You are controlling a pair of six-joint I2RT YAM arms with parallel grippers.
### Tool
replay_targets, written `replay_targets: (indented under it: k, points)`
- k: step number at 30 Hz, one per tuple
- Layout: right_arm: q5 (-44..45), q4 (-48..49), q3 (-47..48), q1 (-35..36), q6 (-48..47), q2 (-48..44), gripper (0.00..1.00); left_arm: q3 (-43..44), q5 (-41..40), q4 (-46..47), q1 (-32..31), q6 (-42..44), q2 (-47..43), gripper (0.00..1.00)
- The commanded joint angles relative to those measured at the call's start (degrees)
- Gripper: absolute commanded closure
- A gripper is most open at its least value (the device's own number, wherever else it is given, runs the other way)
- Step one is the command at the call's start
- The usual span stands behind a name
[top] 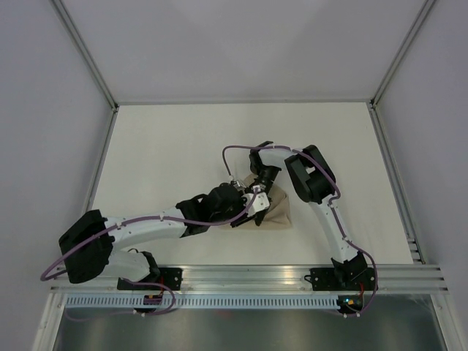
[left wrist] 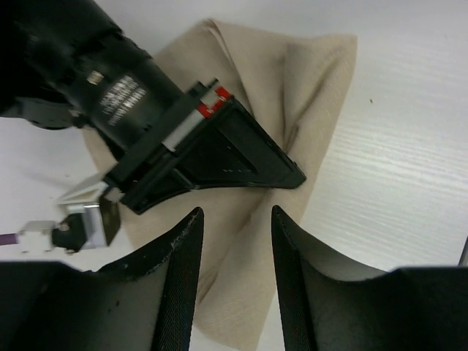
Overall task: Fold the napkin, place the utensils inside, and roll it up
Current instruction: Roll the napkin with the utensil
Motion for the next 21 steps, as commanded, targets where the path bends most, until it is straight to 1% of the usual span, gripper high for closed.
replay_targets:
  k: [1,3,6,9,17,20,21]
  points:
    - [12.17,10.51,0.43,-0.06,-2.37,4.54,1.0,3.17,5.85,-1.3,-0.37,2.68,3.1,0.53]
    - [12.7,11.04,0.43,-0.06,-1.67,4.54,0.99,3.17,7.69,-1.3,-0.11,2.85,4.76,0.53]
    - [12.79,11.13,0.7,-0.15,-1.31,4.72,1.0,4.4,11.21,-4.28,0.42,3.11,7.31,0.51]
    - [13.14,11.57,0.26,-0.15,-1.05,4.72,0.99,5.37,12.27,-5.69,0.42,4.34,10.39,0.51]
    - [12.79,11.83,0.26,-0.23,-0.43,5.33,0.99,5.37,13.25,-3.67,1.04,3.12,14.26,0.51]
    - [12.61,11.75,0.34,-0.23,-0.52,5.33,1.0,4.76,14.03,-2.01,1.91,2.07,14.88,0.51]
    - [12.61,11.92,0.26,-0.32,-0.52,5.33,0.99,4.58,14.47,0.17,2.44,1.54,14.97,0.51]
